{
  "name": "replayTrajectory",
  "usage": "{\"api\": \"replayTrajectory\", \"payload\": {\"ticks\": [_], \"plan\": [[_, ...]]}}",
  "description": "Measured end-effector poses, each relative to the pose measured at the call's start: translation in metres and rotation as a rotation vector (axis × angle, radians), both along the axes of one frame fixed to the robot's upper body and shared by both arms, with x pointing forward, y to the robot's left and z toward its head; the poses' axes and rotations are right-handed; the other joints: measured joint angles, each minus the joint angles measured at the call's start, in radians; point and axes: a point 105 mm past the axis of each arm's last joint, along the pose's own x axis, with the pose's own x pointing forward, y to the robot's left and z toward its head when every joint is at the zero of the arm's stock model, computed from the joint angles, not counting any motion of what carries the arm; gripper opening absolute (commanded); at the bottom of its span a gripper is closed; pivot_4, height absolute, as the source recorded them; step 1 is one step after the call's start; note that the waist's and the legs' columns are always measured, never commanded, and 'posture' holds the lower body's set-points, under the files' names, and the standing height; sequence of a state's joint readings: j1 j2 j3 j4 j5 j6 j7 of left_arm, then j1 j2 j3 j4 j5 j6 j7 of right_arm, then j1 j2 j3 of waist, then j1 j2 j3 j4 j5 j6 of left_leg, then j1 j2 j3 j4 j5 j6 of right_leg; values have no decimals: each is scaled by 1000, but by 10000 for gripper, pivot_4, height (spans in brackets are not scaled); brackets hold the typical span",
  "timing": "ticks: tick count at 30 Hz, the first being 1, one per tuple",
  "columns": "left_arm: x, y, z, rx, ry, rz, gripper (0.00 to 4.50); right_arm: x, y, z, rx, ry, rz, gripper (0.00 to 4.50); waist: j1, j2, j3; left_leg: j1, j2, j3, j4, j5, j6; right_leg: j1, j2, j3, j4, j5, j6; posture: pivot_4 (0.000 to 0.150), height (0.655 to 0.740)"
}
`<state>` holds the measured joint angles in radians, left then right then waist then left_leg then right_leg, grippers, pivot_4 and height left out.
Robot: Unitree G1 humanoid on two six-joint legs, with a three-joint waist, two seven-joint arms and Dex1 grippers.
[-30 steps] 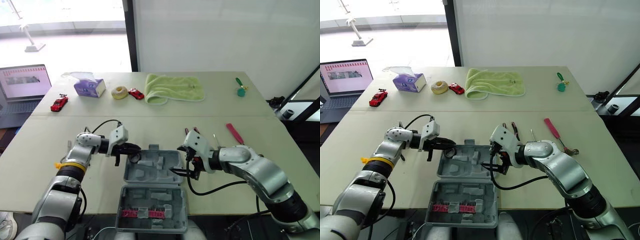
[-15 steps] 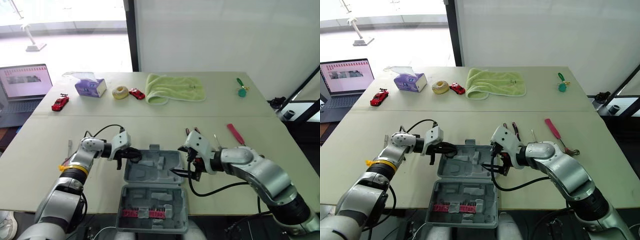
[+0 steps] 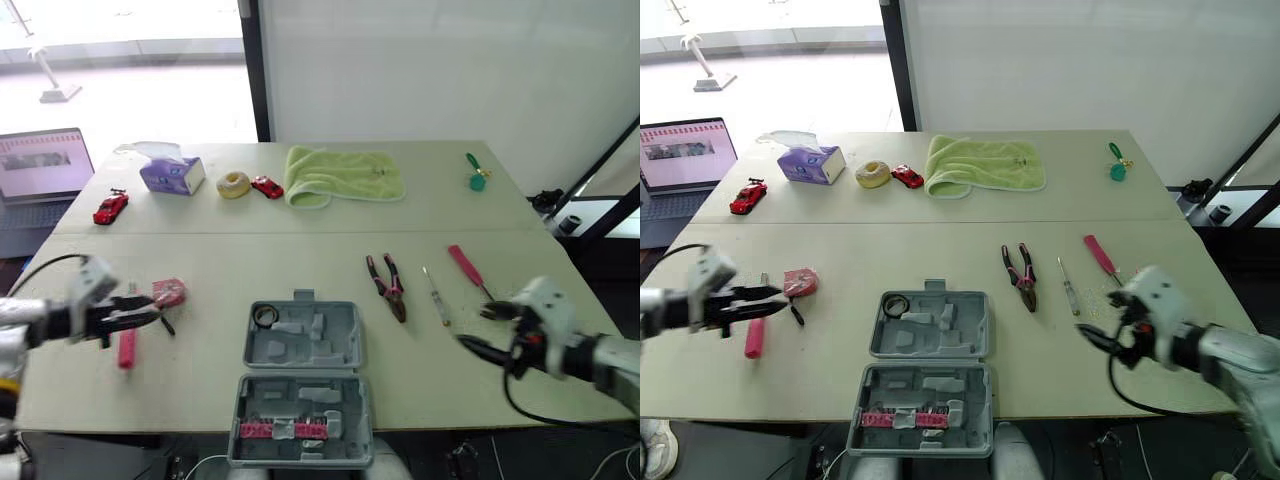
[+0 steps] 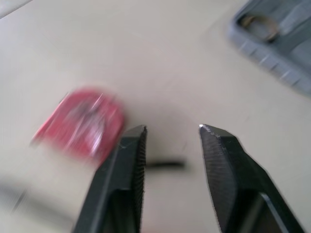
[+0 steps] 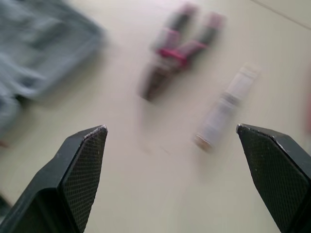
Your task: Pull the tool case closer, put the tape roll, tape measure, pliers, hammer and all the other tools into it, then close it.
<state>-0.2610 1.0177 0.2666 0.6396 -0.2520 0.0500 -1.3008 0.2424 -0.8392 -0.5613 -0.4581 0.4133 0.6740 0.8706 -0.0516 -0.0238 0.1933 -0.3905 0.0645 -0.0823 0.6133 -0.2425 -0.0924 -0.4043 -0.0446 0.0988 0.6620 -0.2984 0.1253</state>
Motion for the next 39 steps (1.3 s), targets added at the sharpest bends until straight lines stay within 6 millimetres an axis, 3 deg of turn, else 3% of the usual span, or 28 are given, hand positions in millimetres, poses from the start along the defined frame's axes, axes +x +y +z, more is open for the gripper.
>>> {"api": "replayTrajectory", "payload": {"ticks": [2,6,9,15,22,25,27,31,36,39], "plan": [[-10,19,-1,21,-22,76,43278,-8,-15,3,-16,-18,-26,45000,9,0,0,1,0,0,0,0,-1,1,-1,0,-1,-2,-4,1500,7400],[-51,70,-19,10,-11,332,44200,-33,-74,-1,-9,-49,-206,45000,8,-1,0,0,0,2,0,0,-1,1,-1,0,-4,-3,-5,1500,7400],[-63,84,-26,20,-12,407,44200,-48,-99,-8,-15,-42,-271,45000,10,-1,-1,0,0,2,0,0,-1,1,-1,0,-4,-3,-5,1500,7400],[-63,87,-26,34,-37,414,44200,-58,-114,-17,-15,-45,-303,45000,6,0,-1,0,0,2,-1,0,-1,1,-1,0,-4,-3,-5,1500,7400],[-54,78,-29,30,-45,374,44200,-52,-106,-17,-18,-58,-276,45000,7,1,-1,0,0,2,-1,0,-1,1,-1,1,-4,-2,-5,1500,7400],[-46,64,-34,-12,-53,339,44200,-40,-78,-10,35,-81,-204,45000,6,1,-1,0,0,2,-1,0,-1,1,-1,1,-3,-2,-4,1500,7400],[-42,49,-36,-50,-59,299,44200,-29,-49,0,89,-93,-123,45000,3,1,-1,1,0,2,0,0,-1,1,-1,1,-3,-1,-2,1500,7400],[-29,1,-38,-202,-113,250,44200,-5,30,25,194,-117,133,45000,4,2,-1,1,1,3,0,0,-2,1,-1,2,0,0,-1,1500,7400],[-26,-49,-39,-304,-200,378,44200,19,103,47,244,-123,411,45000,11,-2,-1,0,0,2,3,0,-2,2,0,2,0,0,0,1500,7400],[-22,-59,-34,-295,-235,525,44200,27,130,50,222,-115,523,45000,22,-3,-2,-1,0,0,3,0,-2,2,-1,1,0,0,0,1500,7400]]}}
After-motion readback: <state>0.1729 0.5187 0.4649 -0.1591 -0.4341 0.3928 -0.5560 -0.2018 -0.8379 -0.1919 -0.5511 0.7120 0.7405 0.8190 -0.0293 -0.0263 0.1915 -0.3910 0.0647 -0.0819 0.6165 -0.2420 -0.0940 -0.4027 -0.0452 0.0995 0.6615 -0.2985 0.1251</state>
